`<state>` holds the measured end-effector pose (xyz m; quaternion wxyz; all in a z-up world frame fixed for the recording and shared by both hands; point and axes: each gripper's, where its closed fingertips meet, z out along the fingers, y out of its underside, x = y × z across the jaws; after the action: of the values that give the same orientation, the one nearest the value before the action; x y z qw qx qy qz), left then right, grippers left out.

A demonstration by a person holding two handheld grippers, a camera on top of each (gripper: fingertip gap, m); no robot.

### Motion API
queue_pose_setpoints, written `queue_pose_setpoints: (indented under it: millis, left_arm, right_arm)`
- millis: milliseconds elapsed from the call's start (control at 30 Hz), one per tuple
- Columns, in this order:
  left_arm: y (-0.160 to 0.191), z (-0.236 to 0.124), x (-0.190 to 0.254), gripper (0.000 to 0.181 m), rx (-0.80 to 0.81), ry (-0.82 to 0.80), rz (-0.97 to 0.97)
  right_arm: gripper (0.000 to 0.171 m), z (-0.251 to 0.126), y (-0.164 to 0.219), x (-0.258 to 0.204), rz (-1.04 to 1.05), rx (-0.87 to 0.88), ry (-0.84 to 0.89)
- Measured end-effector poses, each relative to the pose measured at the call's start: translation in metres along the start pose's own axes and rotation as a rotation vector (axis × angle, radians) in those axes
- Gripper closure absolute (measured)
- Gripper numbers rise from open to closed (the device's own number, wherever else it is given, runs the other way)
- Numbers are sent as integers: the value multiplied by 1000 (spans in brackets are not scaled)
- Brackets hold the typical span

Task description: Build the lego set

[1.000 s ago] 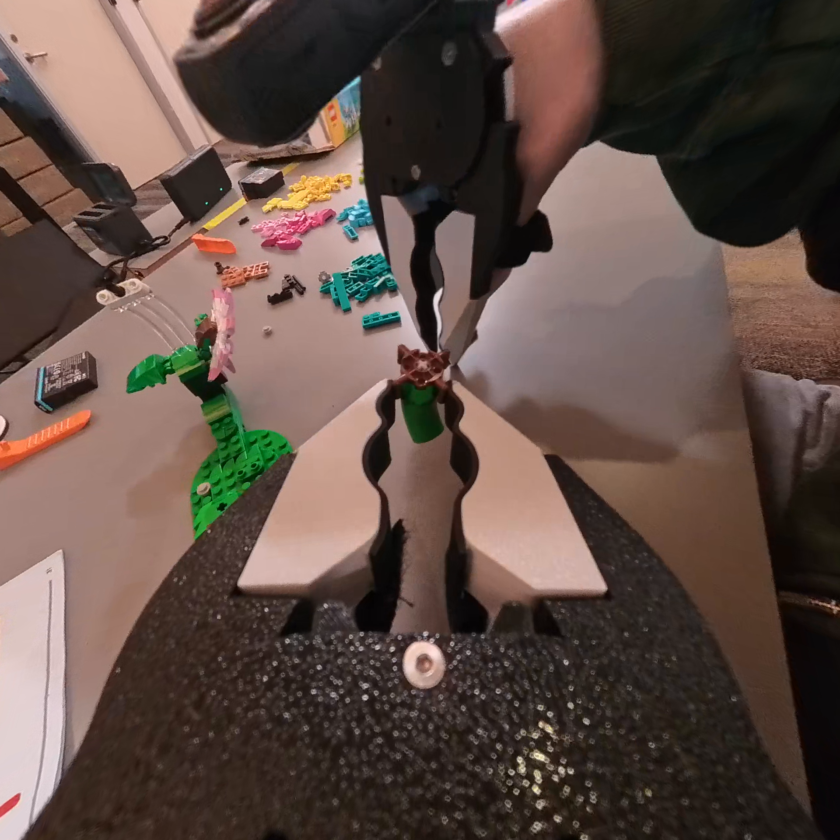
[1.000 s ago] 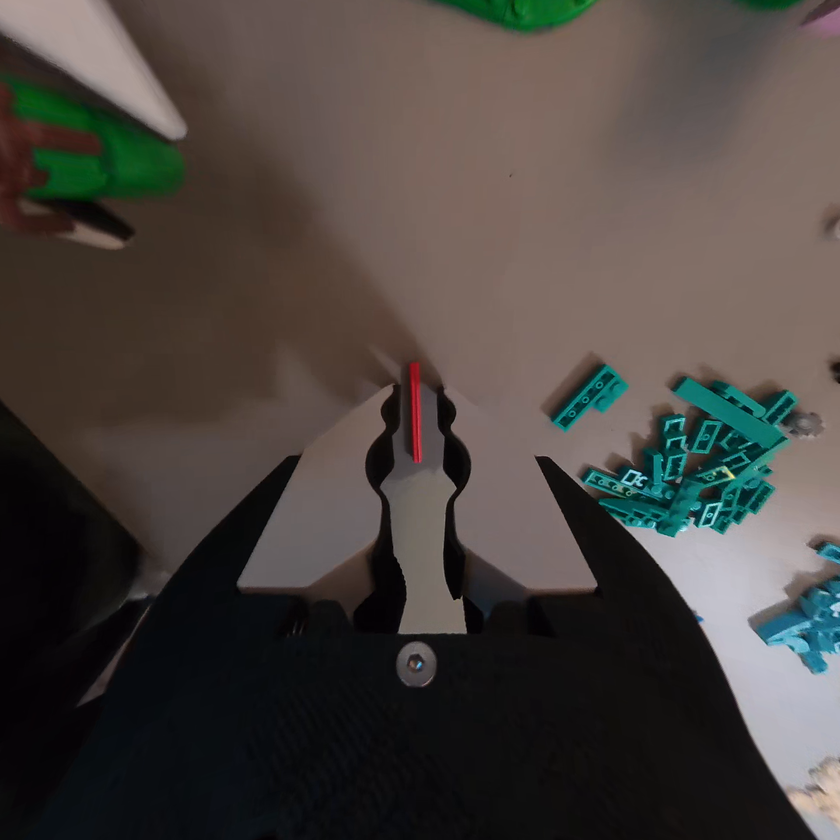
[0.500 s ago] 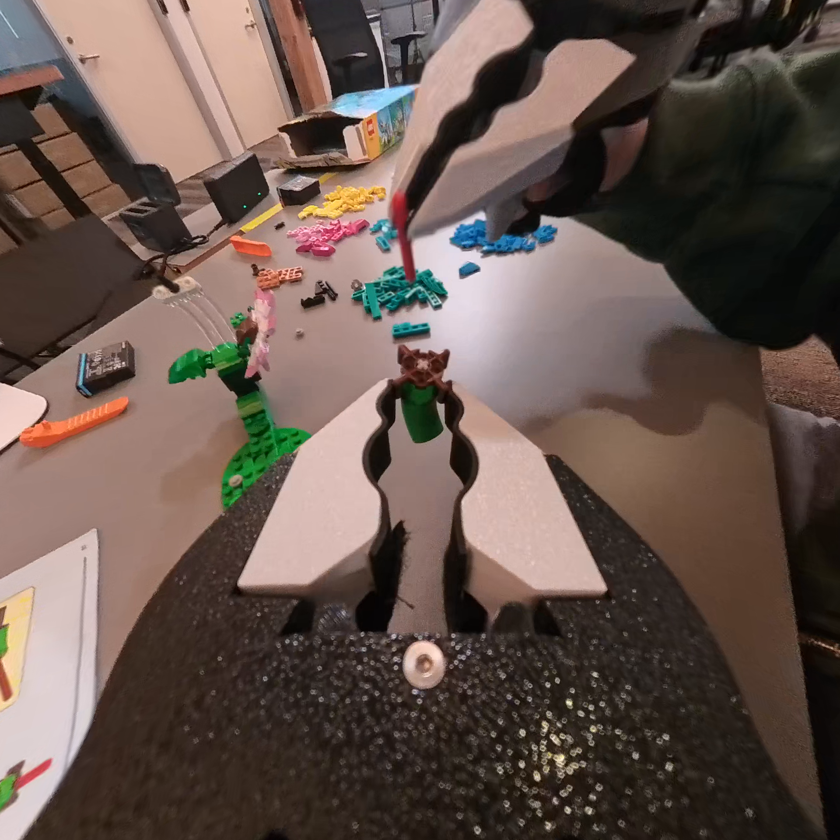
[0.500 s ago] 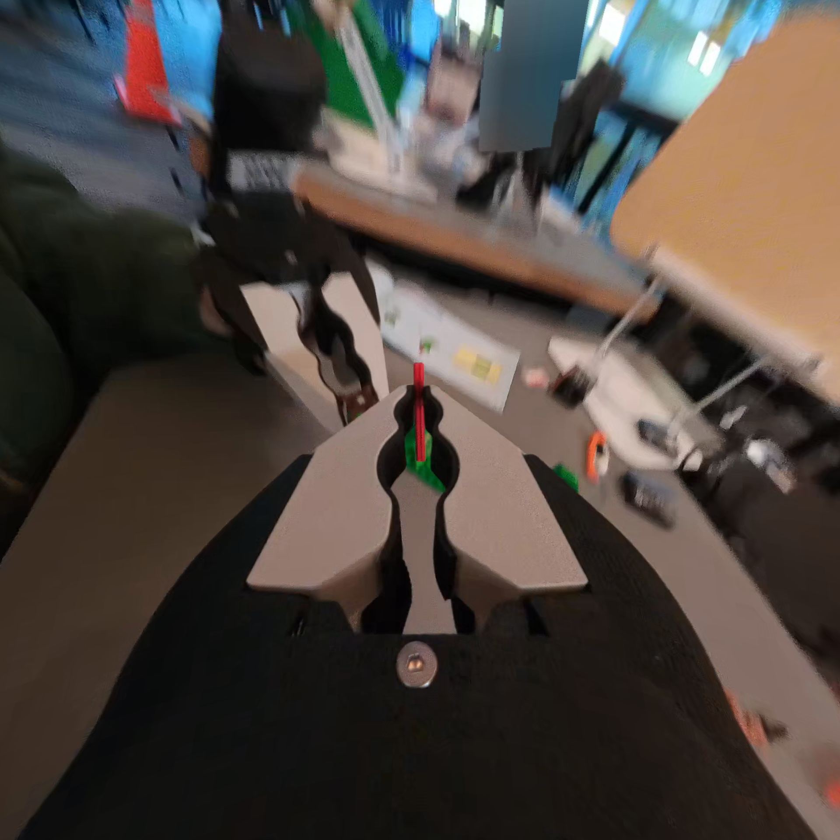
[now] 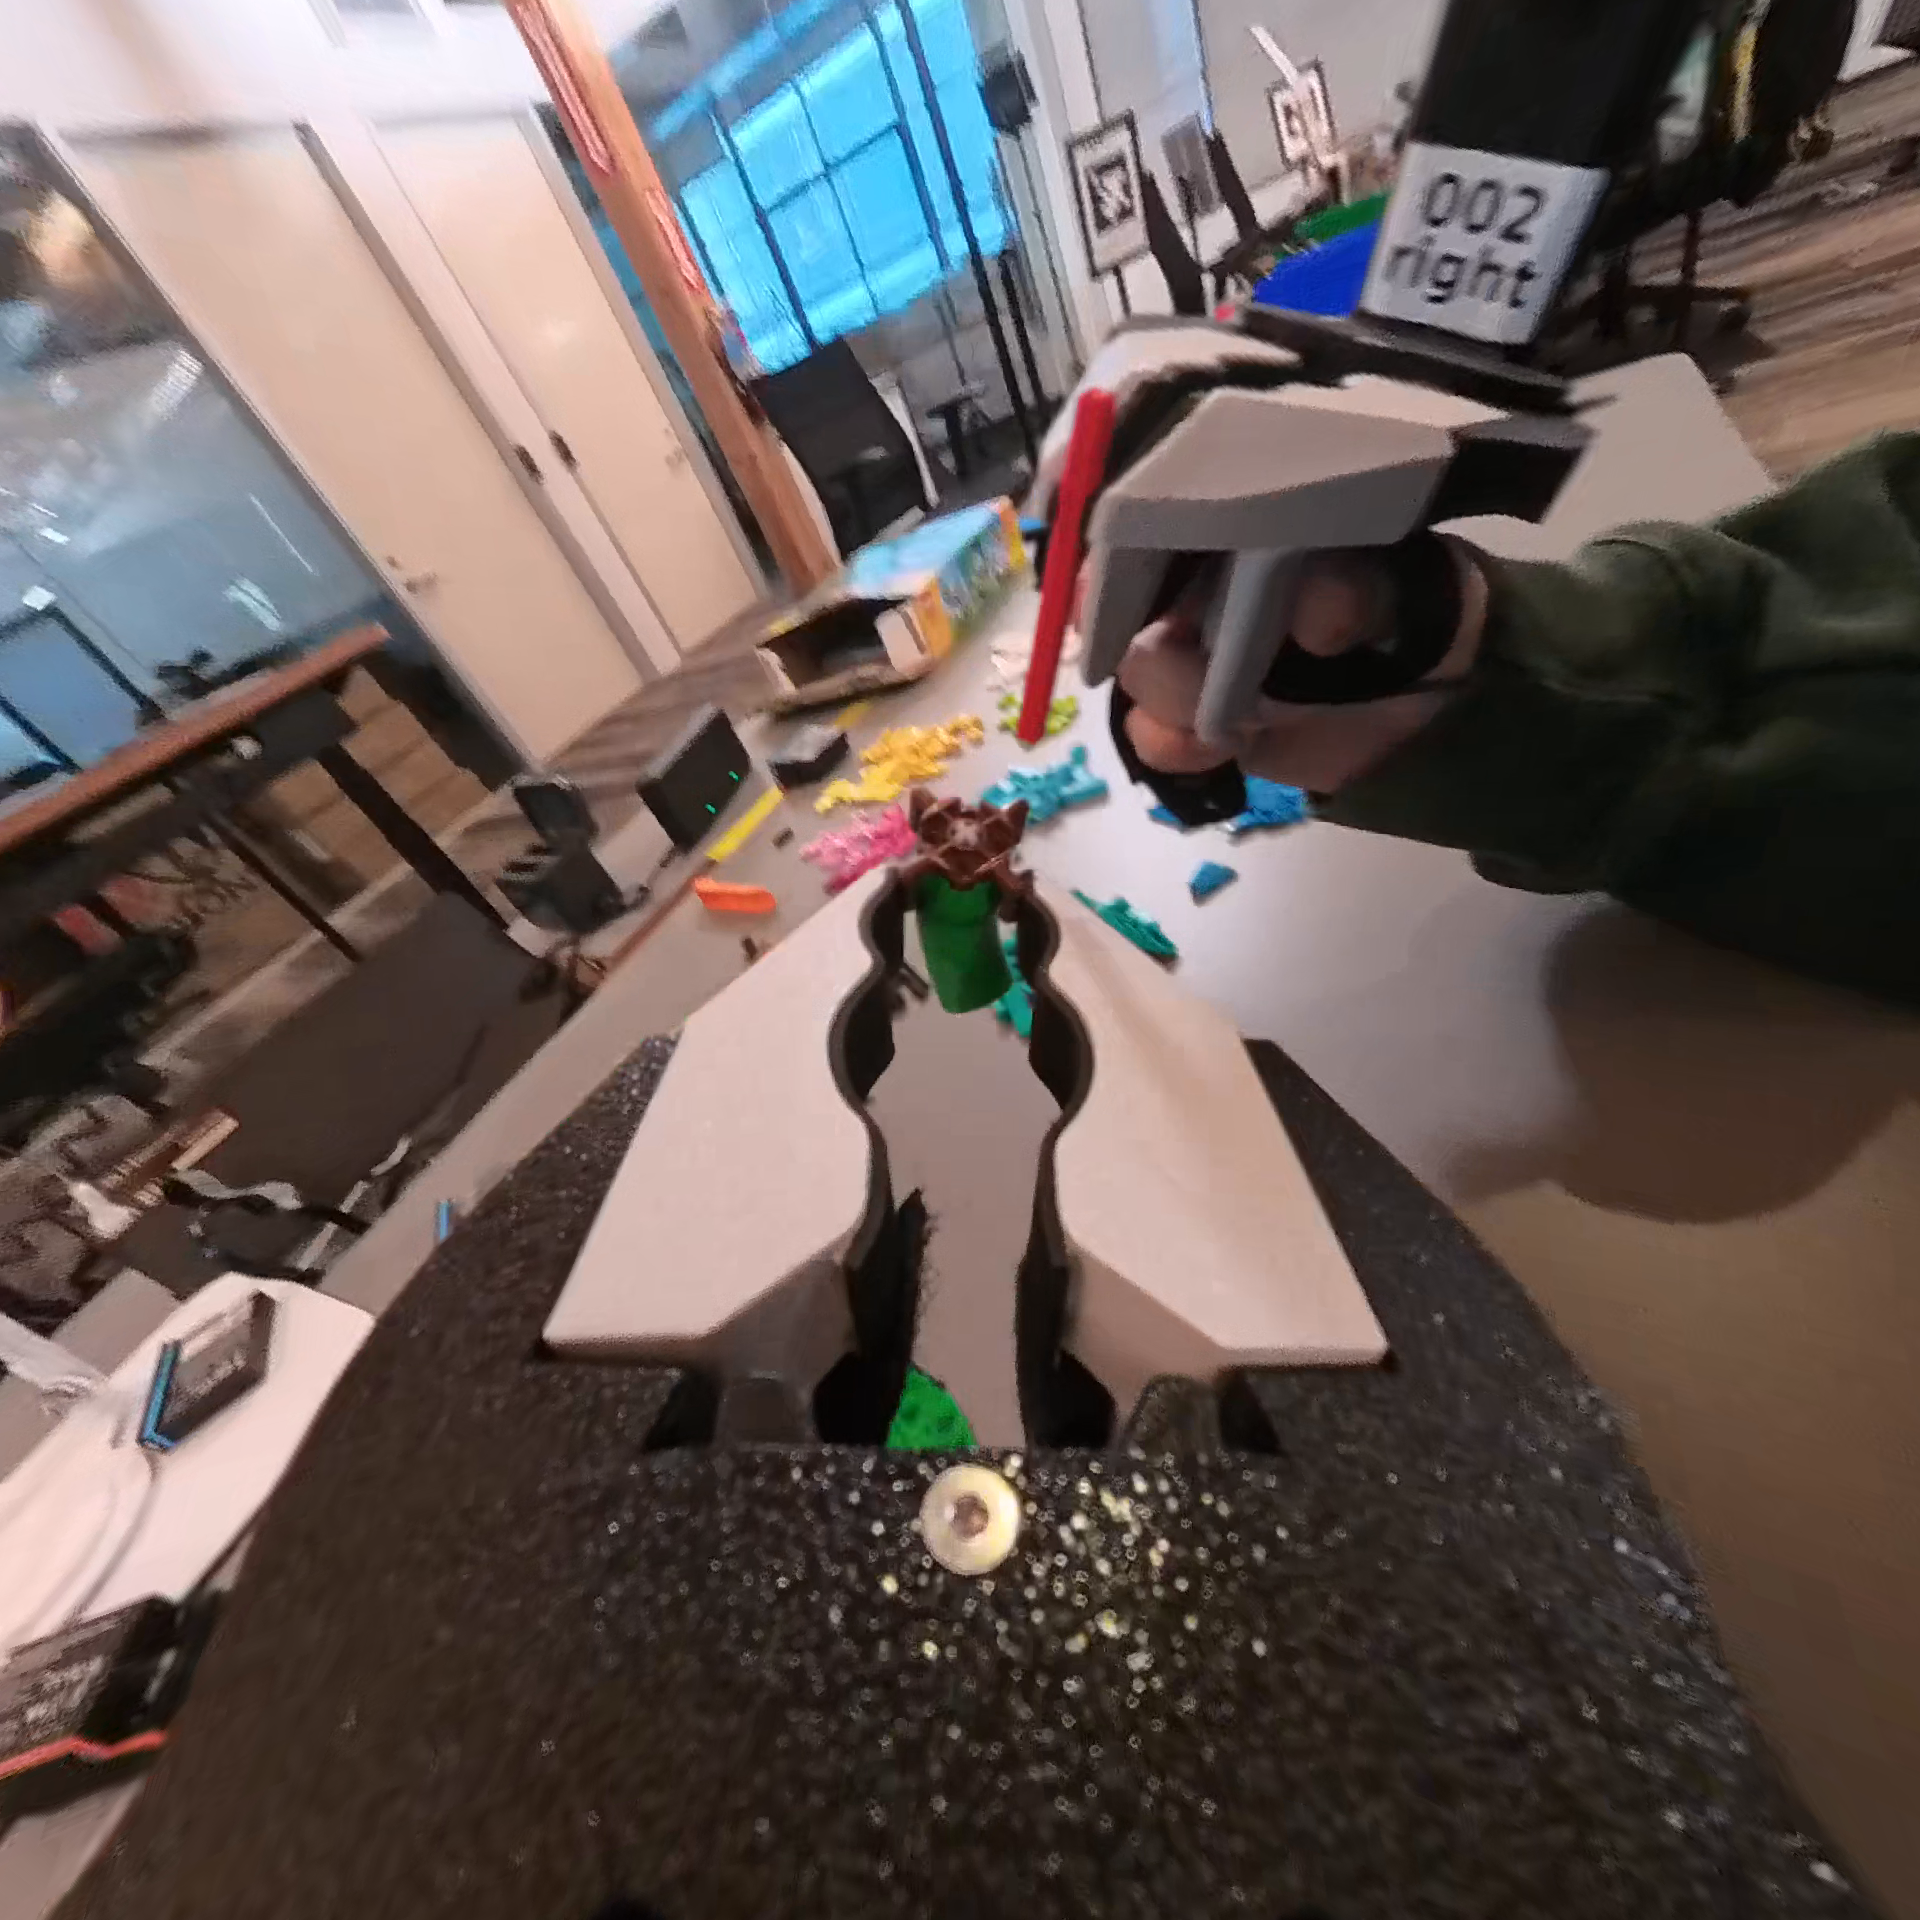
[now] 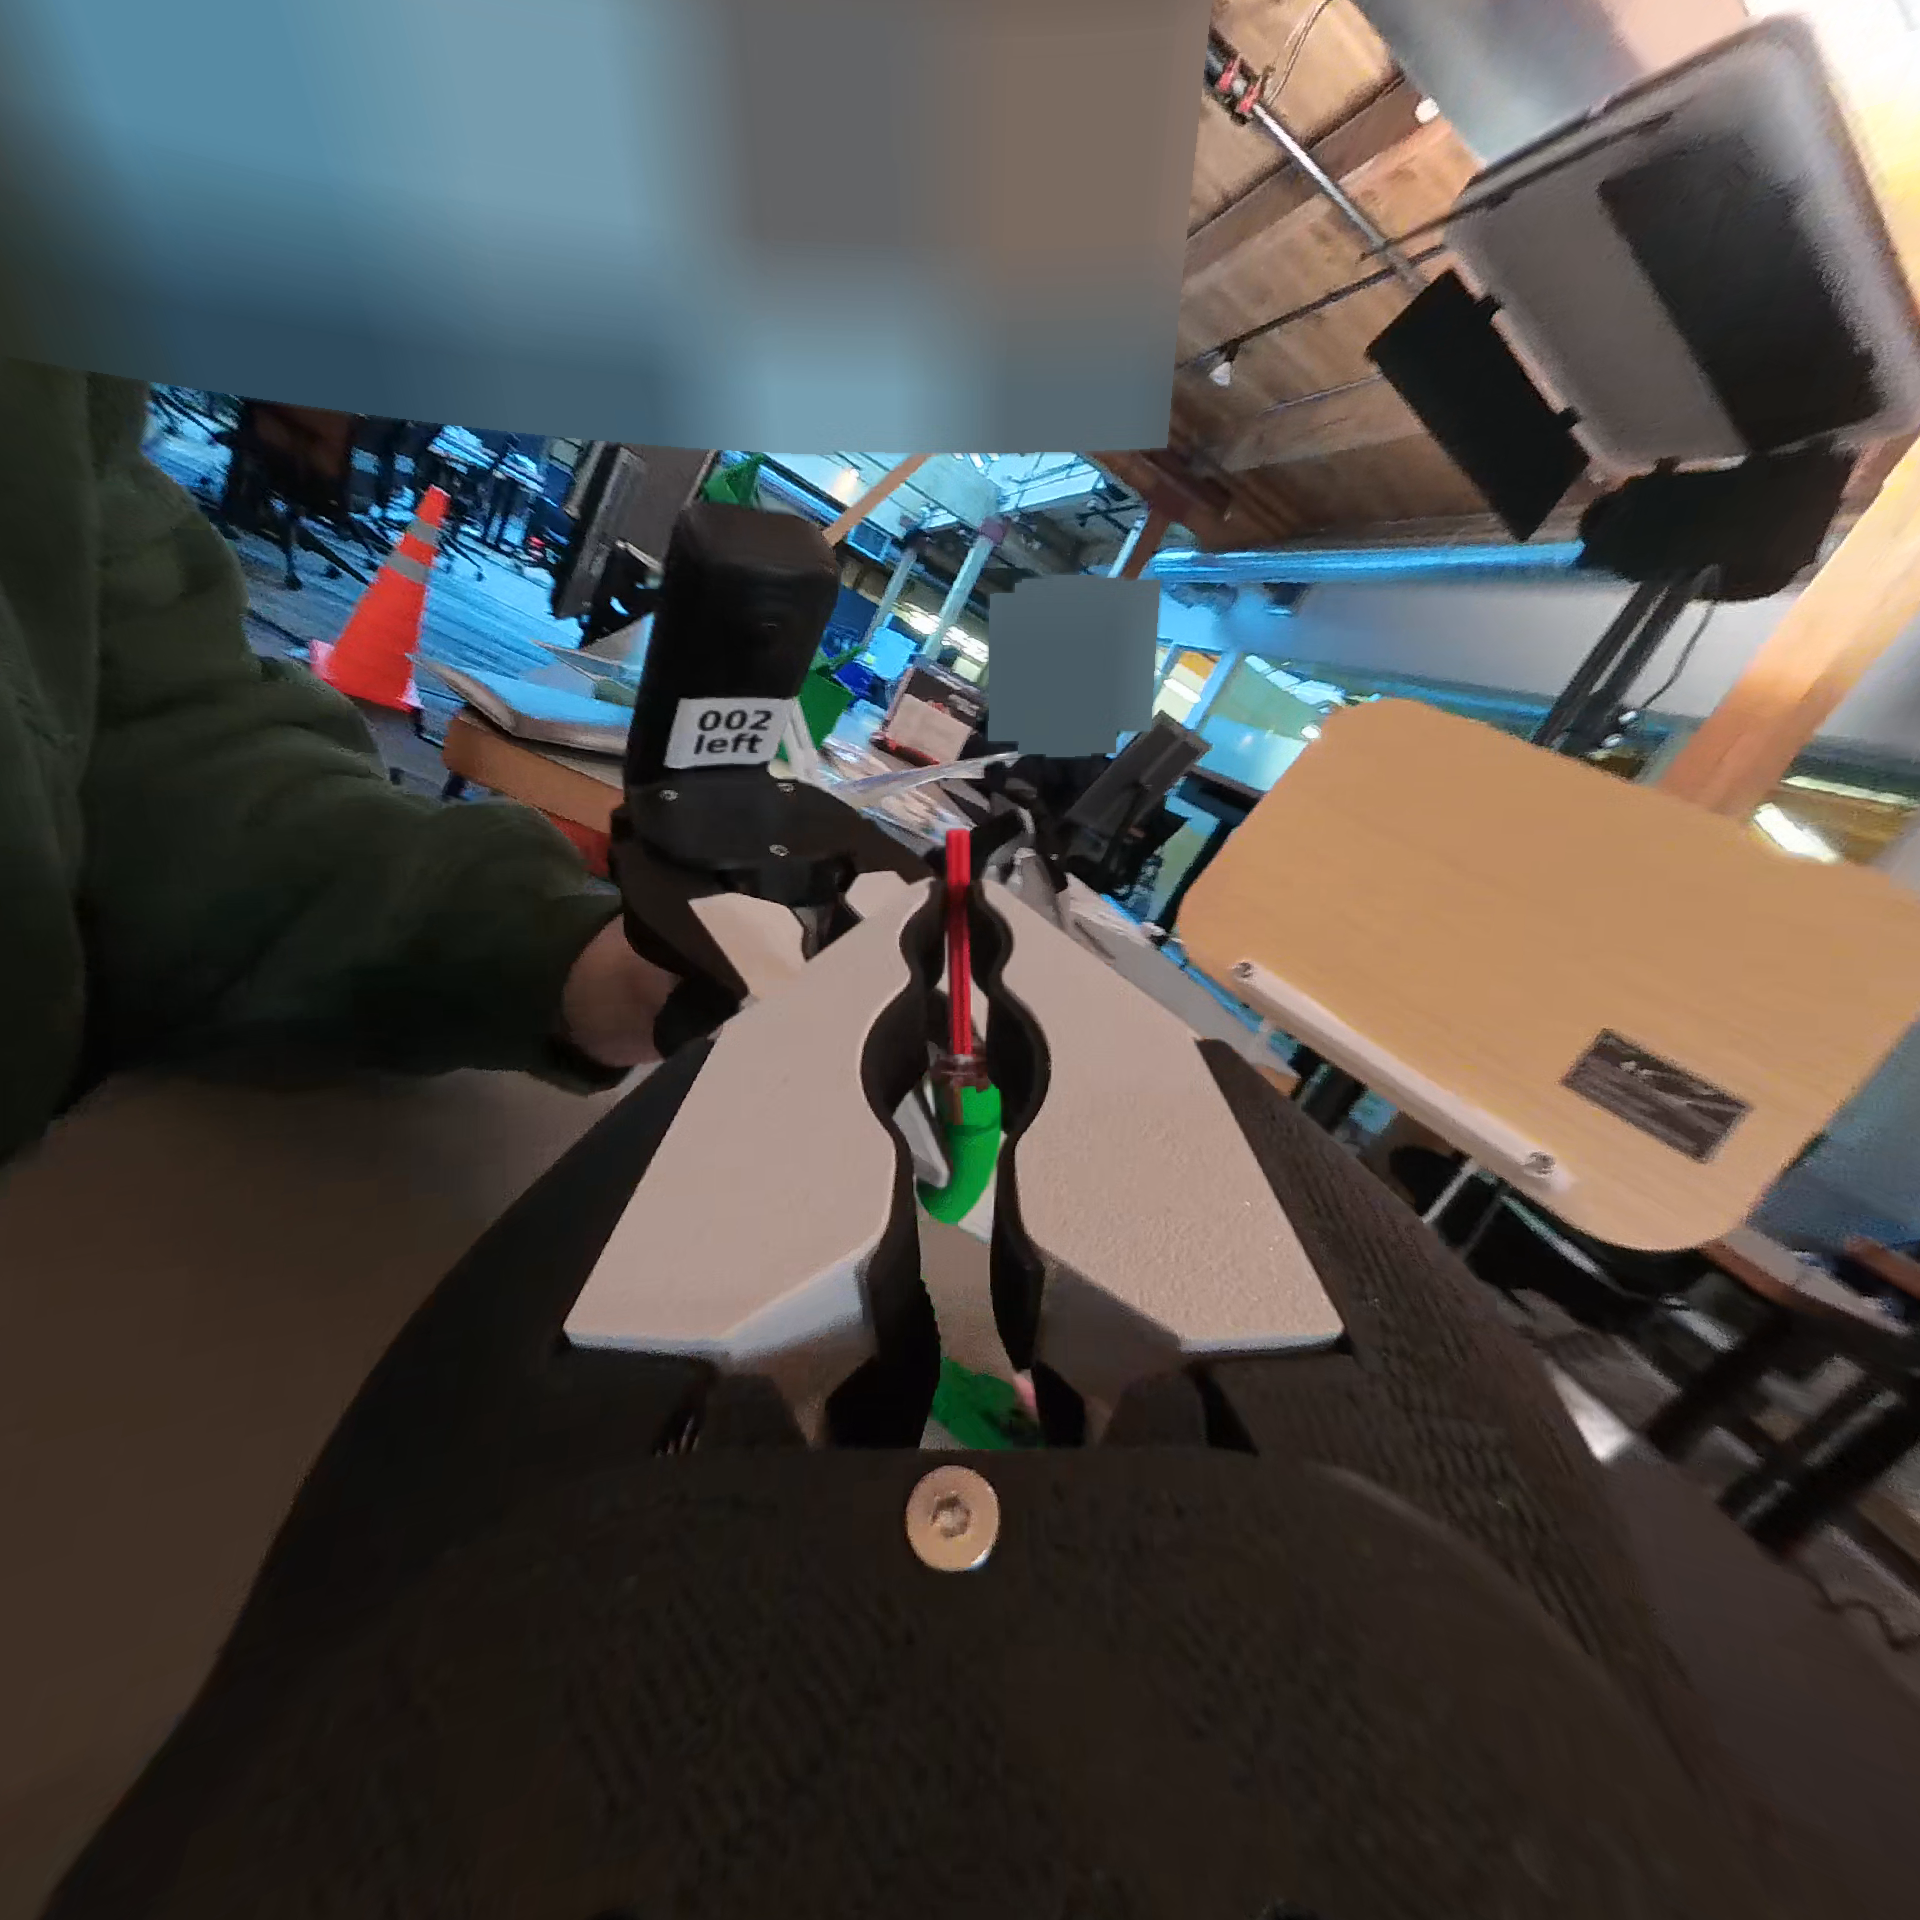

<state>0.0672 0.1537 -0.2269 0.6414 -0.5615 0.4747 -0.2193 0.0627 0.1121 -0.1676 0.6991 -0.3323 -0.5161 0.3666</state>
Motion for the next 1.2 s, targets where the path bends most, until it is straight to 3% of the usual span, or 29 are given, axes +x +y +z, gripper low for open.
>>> queue_pose_setpoints:
  millis: [333, 1200]
  left_arm:
    - [3, 41, -1, 163, 49, -37, -50]
    - [37, 34, 16, 162, -61, 90, -204]
  right_arm:
    - [169, -15, 4, 22, -8, 21, 117]
    - [168, -18, 45, 22, 351, -17, 13]
